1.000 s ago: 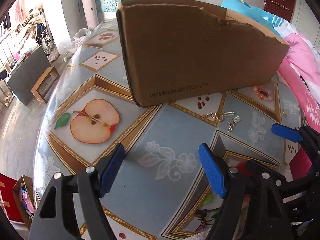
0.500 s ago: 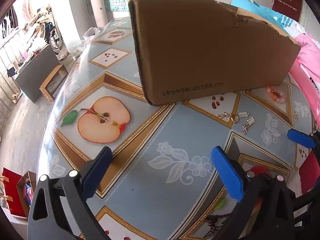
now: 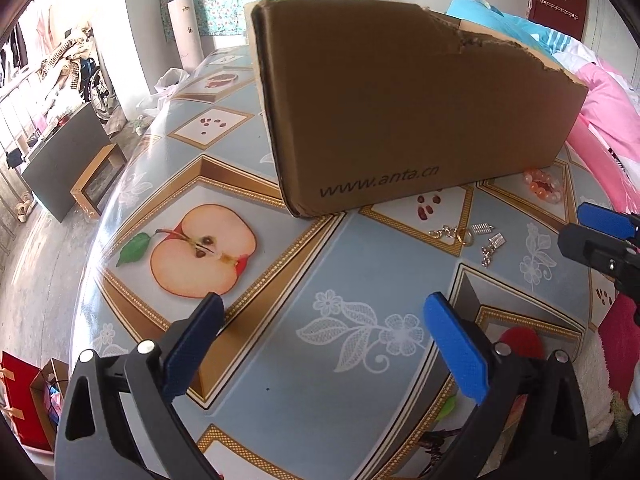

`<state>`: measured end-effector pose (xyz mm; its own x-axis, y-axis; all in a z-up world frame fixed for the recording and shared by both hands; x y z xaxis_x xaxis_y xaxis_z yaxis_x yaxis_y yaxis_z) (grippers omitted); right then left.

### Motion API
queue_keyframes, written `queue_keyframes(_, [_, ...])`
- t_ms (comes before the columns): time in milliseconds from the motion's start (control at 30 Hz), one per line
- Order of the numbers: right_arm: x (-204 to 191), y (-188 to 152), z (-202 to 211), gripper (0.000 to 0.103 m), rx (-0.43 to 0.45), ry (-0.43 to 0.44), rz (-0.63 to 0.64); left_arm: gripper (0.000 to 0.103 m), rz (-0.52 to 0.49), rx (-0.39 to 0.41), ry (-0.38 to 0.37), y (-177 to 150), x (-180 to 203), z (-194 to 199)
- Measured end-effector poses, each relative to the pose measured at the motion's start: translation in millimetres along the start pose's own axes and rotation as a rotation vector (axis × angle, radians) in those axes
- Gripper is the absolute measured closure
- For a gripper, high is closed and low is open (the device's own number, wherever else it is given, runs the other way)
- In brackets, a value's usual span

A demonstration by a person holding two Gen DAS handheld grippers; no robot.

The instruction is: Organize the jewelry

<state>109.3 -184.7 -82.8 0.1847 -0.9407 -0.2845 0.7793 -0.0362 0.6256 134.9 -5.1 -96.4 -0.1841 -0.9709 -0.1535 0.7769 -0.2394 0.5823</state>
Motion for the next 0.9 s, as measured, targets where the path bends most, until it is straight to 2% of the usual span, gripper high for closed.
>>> queue_keyframes(67, [-5.7, 3.5, -10.1, 0.048, -0.017, 0.026, 0.001, 0.004, -0.001, 0.003, -0.001, 0.3, 0.3, -0.2])
queue_keyframes(233, [-22.6, 9.0, -31.8, 0.061, -0.050, 0.032, 0.076, 0.004, -0.009, 0.016, -0.010, 0.7, 0.7, -0.2])
queue_keyframes(300, [-24.2, 12.6, -37.7, 0.072, -0.055, 0.021, 0.088, 0.004, -0.010, 0.023, -0.012, 0.7, 0.7, -0.7])
queue_keyframes(500, [-25.1, 16.1, -59.1, 0.088, -0.103, 0.008, 0.125, 0.004, -0.014, 0.032, -0.016, 0.4, 0.6, -0.4])
queue_keyframes(900, [-35.3, 3.6, -56.3, 0.091, -0.144, -0.003, 0.135, 0.004, -0.021, 0.038, -0.021, 0.8, 1.9, -0.1])
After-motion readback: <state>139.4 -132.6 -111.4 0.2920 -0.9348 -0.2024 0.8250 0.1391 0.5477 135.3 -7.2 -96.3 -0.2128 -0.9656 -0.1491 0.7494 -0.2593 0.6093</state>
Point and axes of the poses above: each gripper's, at about its wrist camera, not at the fingertips, and z roughly against the way its jaws point, x to its right, y to its top, the point moved 9 cm from there along -z, roughly the way its jaws point, and after that the axes turned 10 degrees about y, right-handed, at the moved point
